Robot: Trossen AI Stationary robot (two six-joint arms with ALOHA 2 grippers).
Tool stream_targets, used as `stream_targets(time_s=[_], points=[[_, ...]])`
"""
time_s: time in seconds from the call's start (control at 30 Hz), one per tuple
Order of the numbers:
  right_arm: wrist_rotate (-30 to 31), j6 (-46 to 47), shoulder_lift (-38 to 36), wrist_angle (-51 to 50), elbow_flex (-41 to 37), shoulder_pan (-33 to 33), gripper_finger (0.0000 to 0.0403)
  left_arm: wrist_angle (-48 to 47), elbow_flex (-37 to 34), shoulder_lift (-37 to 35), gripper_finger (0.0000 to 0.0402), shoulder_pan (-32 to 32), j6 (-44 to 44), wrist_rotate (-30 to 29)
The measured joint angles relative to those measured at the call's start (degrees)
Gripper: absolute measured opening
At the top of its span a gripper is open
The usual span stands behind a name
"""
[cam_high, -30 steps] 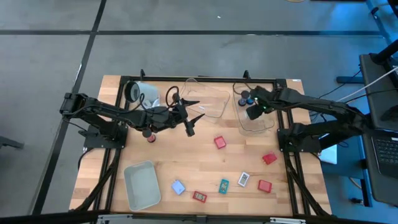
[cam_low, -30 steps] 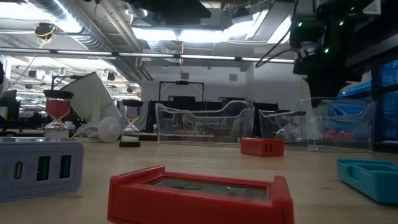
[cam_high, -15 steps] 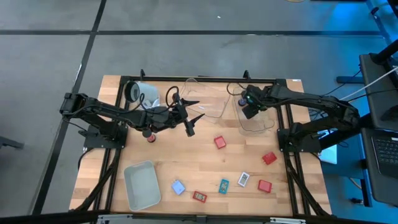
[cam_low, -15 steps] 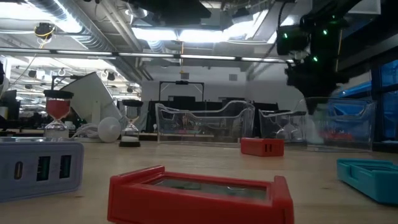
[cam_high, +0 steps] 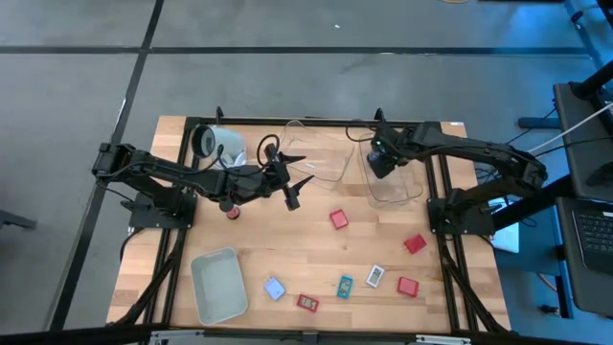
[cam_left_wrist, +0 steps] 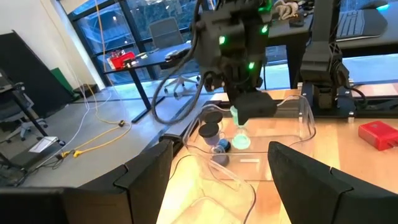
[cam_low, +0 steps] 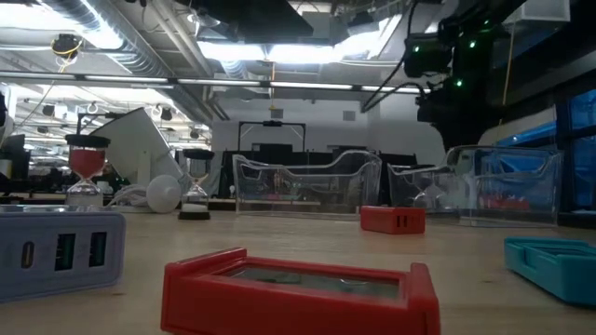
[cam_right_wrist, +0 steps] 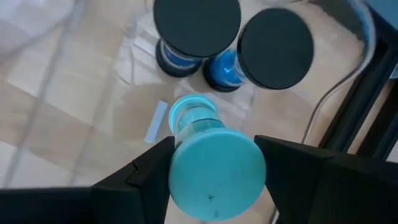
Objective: Pick & Place Office items
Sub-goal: Put the light green hourglass into the right transparent bin, then put the white hourglass into the right transparent bin
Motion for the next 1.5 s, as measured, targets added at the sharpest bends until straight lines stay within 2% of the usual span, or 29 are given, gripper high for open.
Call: stream_targets(time_s=[0.27,0.47,0.73,0.9,1.1,1.4,1.5], points=[[0.1,-1.8,5.5,0.1,0.0,-0.7,0.0208,-0.1,0.0,0.0,0.0262,0.0,0.0,0.0],[0.3,-3.2,6.0,0.3,0.1,-0.8,0.0219,-0.4,0.0,0.0,0.0262,0.0,0.1,0.0],[0.1,-4.4,5.6,0.0,0.5,-0.8,0.0303,-1.0,0.0,0.0,0.0262,0.0,0.5,-1.5],[0.0,-4.7,5.6,-4.9,4.8,-0.8,0.0352,-4.7,0.0,-1.1,0.0262,-0.1,-2.1,-0.8],[3.3,-5.8,2.4,-8.7,10.6,0.6,0.0366,-16.9,0.0,-4.2,0.0262,-0.1,-11.5,2.2],[4.7,-4.7,-9.0,-6.5,12.2,6.6,0.0357,-47.9,0.0,-9.0,0.0262,1.3,-29.6,5.8],[4.6,-3.3,-12.0,-5.7,12.2,9.1,0.0357,-55.0,0.0,-9.0,0.0265,1.7,-32.4,8.5]])
